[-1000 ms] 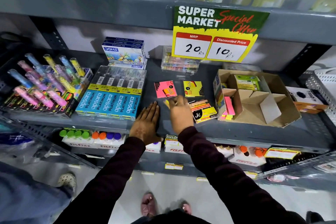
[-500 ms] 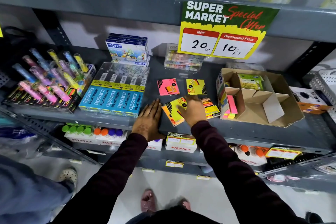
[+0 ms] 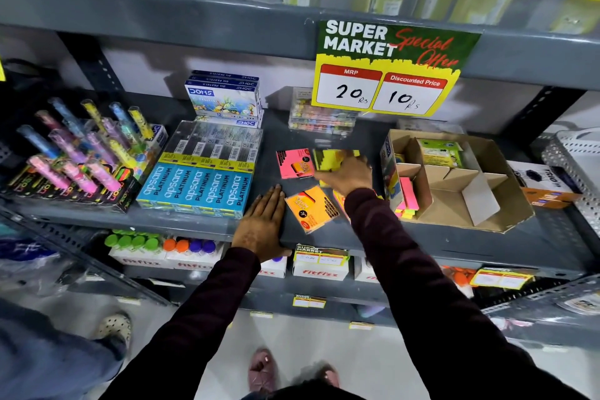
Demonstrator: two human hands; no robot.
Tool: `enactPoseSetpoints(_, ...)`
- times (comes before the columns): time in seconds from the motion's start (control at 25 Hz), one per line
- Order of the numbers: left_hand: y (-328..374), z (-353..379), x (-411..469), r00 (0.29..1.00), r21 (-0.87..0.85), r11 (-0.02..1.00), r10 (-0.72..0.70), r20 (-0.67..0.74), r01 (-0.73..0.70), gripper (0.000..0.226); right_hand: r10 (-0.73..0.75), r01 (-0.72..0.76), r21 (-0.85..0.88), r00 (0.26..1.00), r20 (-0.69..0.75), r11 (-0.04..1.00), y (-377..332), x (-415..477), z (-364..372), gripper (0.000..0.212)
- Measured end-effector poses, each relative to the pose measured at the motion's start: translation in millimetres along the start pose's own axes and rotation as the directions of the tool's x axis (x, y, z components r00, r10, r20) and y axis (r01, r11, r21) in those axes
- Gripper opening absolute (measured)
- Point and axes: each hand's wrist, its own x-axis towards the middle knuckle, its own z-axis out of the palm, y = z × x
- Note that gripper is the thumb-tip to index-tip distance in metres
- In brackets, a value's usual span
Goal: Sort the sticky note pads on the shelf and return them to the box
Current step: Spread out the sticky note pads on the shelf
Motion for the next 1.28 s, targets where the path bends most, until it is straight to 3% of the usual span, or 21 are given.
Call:
enactPoseSetpoints(0.12,-2.5,0.9,1.4,1.0,-0.02,1.0,0.0,0.028,0.0,0.123,0.104,-0.104,-0.015,0.995,-0.013,0.994,7.5,33.3,-9.6,0.093)
enactPoseSetpoints(0.36,-2.5,1.0,1.6,1.0,-0.038,0.999,-0.001,0.012,0.001,0.123,0.095,-0.091,-0.091,0.995,0.039,0.992,15.8,41.6,5.4,0.086)
enactPoseSetpoints(0.48,-2.7,2.0,0.8,1.0,-0.047,0.999,0.008,0.005,-0.008,0.125,0.057,-0.06,-0.059,0.996,-0.063,0.996,23.0,28.0,-10.5,0.067)
enactPoseSetpoints(0.56,-2.2,2.0,0.5,1.0,-0.039,0.999,0.005,0.005,-0.005,0.125,0.039,-0.041,-0.126,0.999,-0.018,0.991,31.8,12.7,-19.8,0.056)
enactPoseSetpoints(0.68,-1.5,0.6,-0.4,1.0,-0.035,0.999,-0.008,-0.011,0.007,0.126,0.068,-0.025,-0.243,0.983,0.17,0.97,38.7,-18.1,-22.1,0.066)
enactPoseSetpoints(0.84,0.0,0.9,-2.5,0.999,-0.017,0.999,-0.035,-0.026,0.035,0.128,0.091,-0.043,-0.31,0.986,0.14,0.95,38.1,-35.4,-14.6,0.081)
enactPoseSetpoints(0.92,0.9,0.8,-2.6,0.998,-0.018,0.999,-0.039,-0.044,0.038,0.129,0.093,-0.056,-0.289,0.989,0.118,0.956,39.1,-37.2,-14.3,0.085)
enactPoseSetpoints(1.0,1.5,-0.2,-2.7,0.998,-0.027,0.999,-0.043,-0.04,0.042,0.13,0.033,-0.019,-0.207,0.997,0.063,0.978,37.4,-35.6,-14.3,0.075)
enactPoseSetpoints(1.08,1.8,-1.8,-2.7,0.999,-0.02,0.999,-0.045,-0.019,0.045,0.129,-0.069,0.069,0.104,0.998,-0.003,0.992,30.2,-36.1,-16.8,0.047)
enactPoseSetpoints(1.12,1.4,-2.1,-2.3,0.999,-0.016,0.999,-0.042,-0.012,0.042,0.129,-0.066,0.062,0.37,0.998,-0.002,0.927,25.2,-35.7,-16.9,0.032)
enactPoseSetpoints(1.16,0.9,-1.7,-1.3,0.999,-0.011,0.999,-0.037,-0.002,0.037,0.128,-0.036,-0.017,0.66,0.997,0.067,0.751,19.6,-35.6,-18.3,0.021)
enactPoseSetpoints(1.2,0.9,-1.5,-0.9,0.999,0.003,1.0,-0.031,0.009,0.031,0.126,-0.018,-0.175,0.855,0.977,0.211,0.488,15.9,-31.8,-17.2,0.015)
enactPoseSetpoints(1.24,1.0,-1.4,-0.9,0.999,0.032,0.999,-0.033,0.023,0.032,0.122,-0.037,-0.329,0.915,0.937,0.347,0.233,14.6,-25.4,-14.4,0.015)
enactPoseSetpoints(1.28,1.8,-1.9,-1.1,0.999,0.061,0.997,-0.039,0.026,0.037,0.117,-0.045,-0.431,0.894,0.897,0.439,0.127,15.1,-19.3,-10.7,0.019)
